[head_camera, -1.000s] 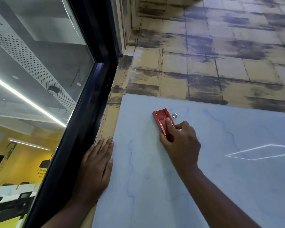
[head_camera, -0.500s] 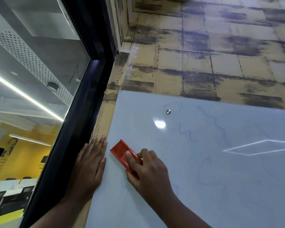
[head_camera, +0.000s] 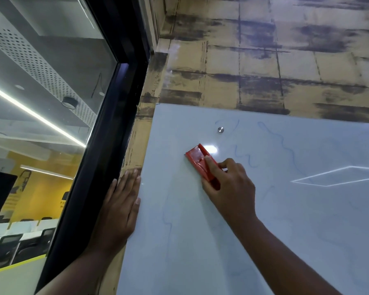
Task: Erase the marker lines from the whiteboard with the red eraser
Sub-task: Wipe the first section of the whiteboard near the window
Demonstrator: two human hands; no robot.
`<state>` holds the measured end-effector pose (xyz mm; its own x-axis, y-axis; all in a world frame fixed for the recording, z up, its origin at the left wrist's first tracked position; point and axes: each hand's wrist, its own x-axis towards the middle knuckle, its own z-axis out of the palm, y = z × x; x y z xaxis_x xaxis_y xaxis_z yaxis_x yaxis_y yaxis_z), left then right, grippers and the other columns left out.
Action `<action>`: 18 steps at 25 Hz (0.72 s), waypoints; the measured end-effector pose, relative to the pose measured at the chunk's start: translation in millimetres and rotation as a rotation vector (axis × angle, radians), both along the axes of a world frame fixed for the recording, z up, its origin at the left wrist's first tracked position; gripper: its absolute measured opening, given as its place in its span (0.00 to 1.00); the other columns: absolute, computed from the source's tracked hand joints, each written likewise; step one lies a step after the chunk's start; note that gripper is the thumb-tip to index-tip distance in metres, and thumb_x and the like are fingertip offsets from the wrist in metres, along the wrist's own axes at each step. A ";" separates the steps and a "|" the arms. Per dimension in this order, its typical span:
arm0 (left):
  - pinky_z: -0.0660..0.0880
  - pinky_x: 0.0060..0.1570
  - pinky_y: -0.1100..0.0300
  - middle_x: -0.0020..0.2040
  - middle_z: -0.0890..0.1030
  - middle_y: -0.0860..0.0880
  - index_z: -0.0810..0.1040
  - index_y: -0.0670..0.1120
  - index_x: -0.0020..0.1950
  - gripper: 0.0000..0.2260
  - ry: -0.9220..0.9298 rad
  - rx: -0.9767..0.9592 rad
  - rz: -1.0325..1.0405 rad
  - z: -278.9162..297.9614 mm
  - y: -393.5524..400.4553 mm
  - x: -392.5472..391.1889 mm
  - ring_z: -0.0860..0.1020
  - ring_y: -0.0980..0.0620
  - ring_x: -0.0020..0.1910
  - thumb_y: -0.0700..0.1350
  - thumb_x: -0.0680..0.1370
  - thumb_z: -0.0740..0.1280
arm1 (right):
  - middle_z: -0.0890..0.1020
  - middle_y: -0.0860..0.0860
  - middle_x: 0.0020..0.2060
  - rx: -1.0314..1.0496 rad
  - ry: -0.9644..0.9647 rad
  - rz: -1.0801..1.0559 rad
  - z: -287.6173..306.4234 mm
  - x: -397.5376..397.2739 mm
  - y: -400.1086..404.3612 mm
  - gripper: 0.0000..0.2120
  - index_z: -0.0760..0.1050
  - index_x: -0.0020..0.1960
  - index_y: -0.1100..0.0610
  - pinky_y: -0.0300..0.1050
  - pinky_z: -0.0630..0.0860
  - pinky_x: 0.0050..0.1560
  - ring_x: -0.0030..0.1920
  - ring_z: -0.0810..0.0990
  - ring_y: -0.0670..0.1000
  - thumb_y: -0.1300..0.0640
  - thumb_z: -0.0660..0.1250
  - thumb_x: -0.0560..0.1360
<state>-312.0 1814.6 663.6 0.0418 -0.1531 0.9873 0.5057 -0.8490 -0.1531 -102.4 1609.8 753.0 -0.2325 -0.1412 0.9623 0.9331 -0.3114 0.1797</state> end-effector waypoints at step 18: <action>0.51 0.85 0.44 0.87 0.58 0.48 0.59 0.43 0.86 0.25 0.022 -0.061 -0.033 -28.4 -1.8 -2.1 0.55 0.49 0.86 0.42 0.87 0.54 | 0.79 0.47 0.45 -0.114 -0.089 0.016 -65.8 -17.9 5.9 0.25 0.79 0.67 0.51 0.43 0.73 0.33 0.42 0.77 0.51 0.47 0.74 0.72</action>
<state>-314.1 1812.8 635.2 0.0596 -0.0941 0.9938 0.4747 -0.8731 -0.1112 -120.3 1615.6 687.2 -0.3164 -0.0361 0.9480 0.9166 -0.2692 0.2956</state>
